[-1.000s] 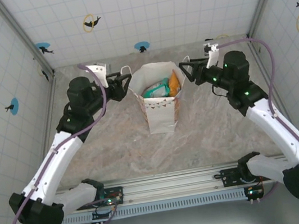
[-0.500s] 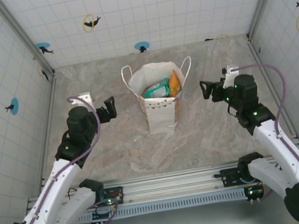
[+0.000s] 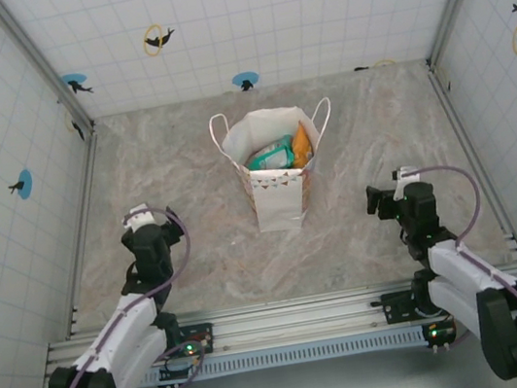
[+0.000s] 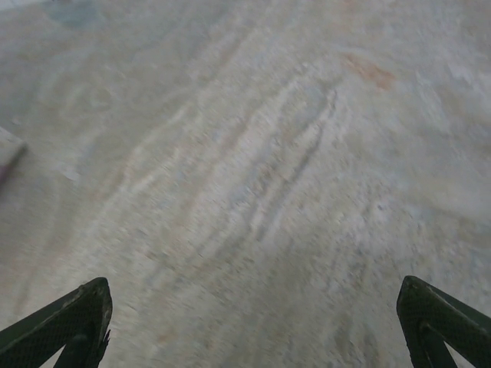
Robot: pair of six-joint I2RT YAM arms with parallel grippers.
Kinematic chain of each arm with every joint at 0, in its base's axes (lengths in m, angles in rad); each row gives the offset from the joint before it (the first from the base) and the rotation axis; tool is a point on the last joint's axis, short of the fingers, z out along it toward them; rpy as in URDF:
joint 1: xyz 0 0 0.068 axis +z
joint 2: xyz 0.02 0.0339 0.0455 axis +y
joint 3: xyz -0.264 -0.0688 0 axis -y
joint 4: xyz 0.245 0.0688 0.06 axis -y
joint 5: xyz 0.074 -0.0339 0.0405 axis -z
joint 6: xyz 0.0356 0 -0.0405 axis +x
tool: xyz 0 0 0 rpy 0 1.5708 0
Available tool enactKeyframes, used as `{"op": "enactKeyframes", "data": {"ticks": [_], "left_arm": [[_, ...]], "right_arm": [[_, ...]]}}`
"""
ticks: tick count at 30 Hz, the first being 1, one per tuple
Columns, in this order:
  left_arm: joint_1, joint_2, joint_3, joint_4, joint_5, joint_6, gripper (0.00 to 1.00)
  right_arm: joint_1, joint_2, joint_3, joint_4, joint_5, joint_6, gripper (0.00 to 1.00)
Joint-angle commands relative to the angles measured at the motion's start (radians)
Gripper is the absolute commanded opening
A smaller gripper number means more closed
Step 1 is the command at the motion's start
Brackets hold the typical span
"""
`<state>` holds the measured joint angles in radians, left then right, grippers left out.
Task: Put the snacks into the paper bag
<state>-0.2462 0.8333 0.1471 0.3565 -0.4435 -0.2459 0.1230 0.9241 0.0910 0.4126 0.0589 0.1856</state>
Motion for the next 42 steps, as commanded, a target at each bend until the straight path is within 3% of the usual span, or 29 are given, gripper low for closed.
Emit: {"op": "enactKeyframes", "data": {"ticks": [1,4,12,15,17,19,20,21,22,25,27,42], "left_arm": [[0.021,0.068,-0.069,0.29,-0.14,0.063,0.98],[0.064,0.179,-0.135,0.446,-0.143,0.098,0.98],[0.18,0.451,-0.21,0.8,0.011,0.133,0.98],[0.239,0.572,-0.191,0.916,0.141,0.119,0.98],[0.254,0.719,-0.194,1.11,0.185,0.143,0.98],[0.252,0.662,-0.173,0.938,0.207,0.124,0.98],[0.252,0.686,-0.173,0.995,0.193,0.128,0.98],[0.251,0.704,-0.18,1.046,0.192,0.131,0.98],[0.252,0.685,-0.172,0.985,0.188,0.129,0.98],[0.251,0.684,-0.174,0.986,0.188,0.134,0.98],[0.25,0.679,-0.169,0.97,0.188,0.134,0.98],[0.248,0.68,-0.169,0.965,0.187,0.134,0.98]], "right_arm": [[-0.01,0.056,-0.049,0.244,0.053,-0.026,0.98],[-0.012,0.116,-0.097,0.368,0.081,-0.047,0.98],[-0.058,0.301,-0.159,0.694,0.075,-0.102,0.98],[-0.079,0.414,-0.172,0.855,0.074,-0.118,0.98],[-0.097,0.485,-0.169,0.897,0.055,-0.104,0.98],[-0.099,0.609,-0.192,1.071,0.051,-0.101,1.0],[-0.096,0.644,-0.189,1.124,0.038,-0.106,1.0],[-0.097,0.608,-0.159,0.999,0.031,-0.112,1.0],[-0.096,0.571,-0.113,0.845,0.035,-0.113,1.0],[-0.101,0.616,-0.109,0.916,0.027,-0.109,1.0],[-0.102,0.593,-0.09,0.837,0.024,-0.109,1.0],[-0.103,0.598,-0.092,0.849,0.019,-0.106,1.0]]}}
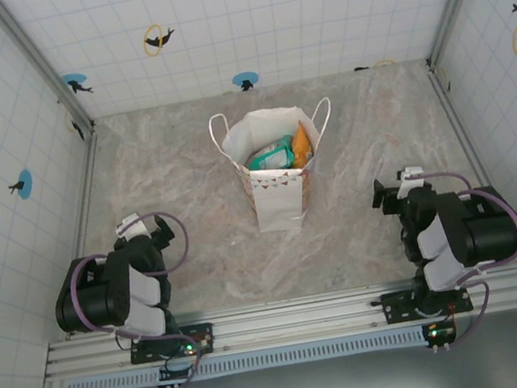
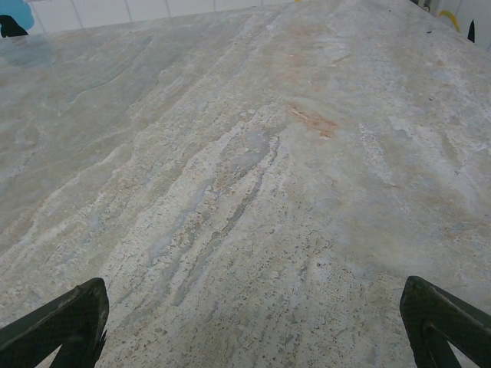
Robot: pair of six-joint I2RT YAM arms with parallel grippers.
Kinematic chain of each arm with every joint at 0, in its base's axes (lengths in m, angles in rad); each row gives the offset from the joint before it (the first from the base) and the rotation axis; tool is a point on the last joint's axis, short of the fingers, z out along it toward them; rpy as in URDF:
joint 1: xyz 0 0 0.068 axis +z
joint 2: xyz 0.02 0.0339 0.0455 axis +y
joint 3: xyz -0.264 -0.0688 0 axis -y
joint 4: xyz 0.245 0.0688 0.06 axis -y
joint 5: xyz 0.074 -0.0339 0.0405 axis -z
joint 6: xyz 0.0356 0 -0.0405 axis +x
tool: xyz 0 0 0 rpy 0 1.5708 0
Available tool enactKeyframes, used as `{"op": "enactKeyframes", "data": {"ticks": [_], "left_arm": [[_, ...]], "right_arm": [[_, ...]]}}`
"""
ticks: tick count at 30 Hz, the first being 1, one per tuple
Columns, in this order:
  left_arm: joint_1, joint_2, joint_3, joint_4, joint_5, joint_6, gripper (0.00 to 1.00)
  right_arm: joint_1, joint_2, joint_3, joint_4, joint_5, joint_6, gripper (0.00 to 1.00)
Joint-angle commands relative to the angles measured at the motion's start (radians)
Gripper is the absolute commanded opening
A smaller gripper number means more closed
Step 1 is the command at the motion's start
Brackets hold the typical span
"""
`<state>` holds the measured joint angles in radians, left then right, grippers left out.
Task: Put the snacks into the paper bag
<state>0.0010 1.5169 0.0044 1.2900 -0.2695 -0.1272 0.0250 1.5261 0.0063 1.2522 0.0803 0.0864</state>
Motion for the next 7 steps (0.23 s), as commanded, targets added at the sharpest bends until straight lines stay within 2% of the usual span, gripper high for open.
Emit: {"op": "enactKeyframes", "data": {"ticks": [1,7], "left_arm": [[0.002,-0.002,-0.025,0.031,0.012,0.016,0.98],[0.001,-0.006,-0.027,0.032,0.013,0.015,0.98]], "right_arm": [[-0.005,-0.004,-0.007,0.009,-0.003,-0.007,1.0],[-0.008,-0.004,-0.006,0.01,-0.007,-0.004,1.0]]}}
